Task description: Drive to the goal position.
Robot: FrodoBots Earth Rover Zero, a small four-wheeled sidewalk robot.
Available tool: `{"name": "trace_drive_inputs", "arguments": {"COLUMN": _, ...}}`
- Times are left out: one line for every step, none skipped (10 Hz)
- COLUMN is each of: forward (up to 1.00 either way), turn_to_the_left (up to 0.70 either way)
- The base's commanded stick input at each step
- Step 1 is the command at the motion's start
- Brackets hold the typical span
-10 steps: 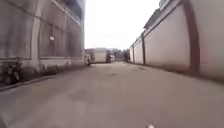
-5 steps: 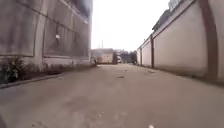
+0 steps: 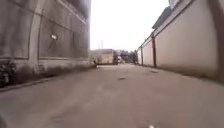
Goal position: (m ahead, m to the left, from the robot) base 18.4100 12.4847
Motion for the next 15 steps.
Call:
{"name": "trace_drive_inputs", "arguments": {"forward": 0.70, "turn_to_the_left": 0.00}}
{"name": "trace_drive_inputs", "arguments": {"forward": 0.70, "turn_to_the_left": 0.00}}
{"name": "trace_drive_inputs", "arguments": {"forward": 0.70, "turn_to_the_left": 0.00}}
{"name": "trace_drive_inputs", "arguments": {"forward": 0.70, "turn_to_the_left": 0.07}}
{"name": "trace_drive_inputs", "arguments": {"forward": 0.70, "turn_to_the_left": 0.15}}
{"name": "trace_drive_inputs", "arguments": {"forward": 0.70, "turn_to_the_left": 0.31}}
{"name": "trace_drive_inputs", "arguments": {"forward": 0.70, "turn_to_the_left": 0.12}}
{"name": "trace_drive_inputs", "arguments": {"forward": 0.70, "turn_to_the_left": 0.13}}
{"name": "trace_drive_inputs", "arguments": {"forward": 0.70, "turn_to_the_left": 0.10}}
{"name": "trace_drive_inputs", "arguments": {"forward": 0.70, "turn_to_the_left": 0.14}}
{"name": "trace_drive_inputs", "arguments": {"forward": 0.70, "turn_to_the_left": 0.16}}
{"name": "trace_drive_inputs", "arguments": {"forward": 0.70, "turn_to_the_left": 0.19}}
{"name": "trace_drive_inputs", "arguments": {"forward": 0.70, "turn_to_the_left": 0.07}}
{"name": "trace_drive_inputs", "arguments": {"forward": 0.70, "turn_to_the_left": -0.07}}
{"name": "trace_drive_inputs", "arguments": {"forward": 0.70, "turn_to_the_left": -0.06}}
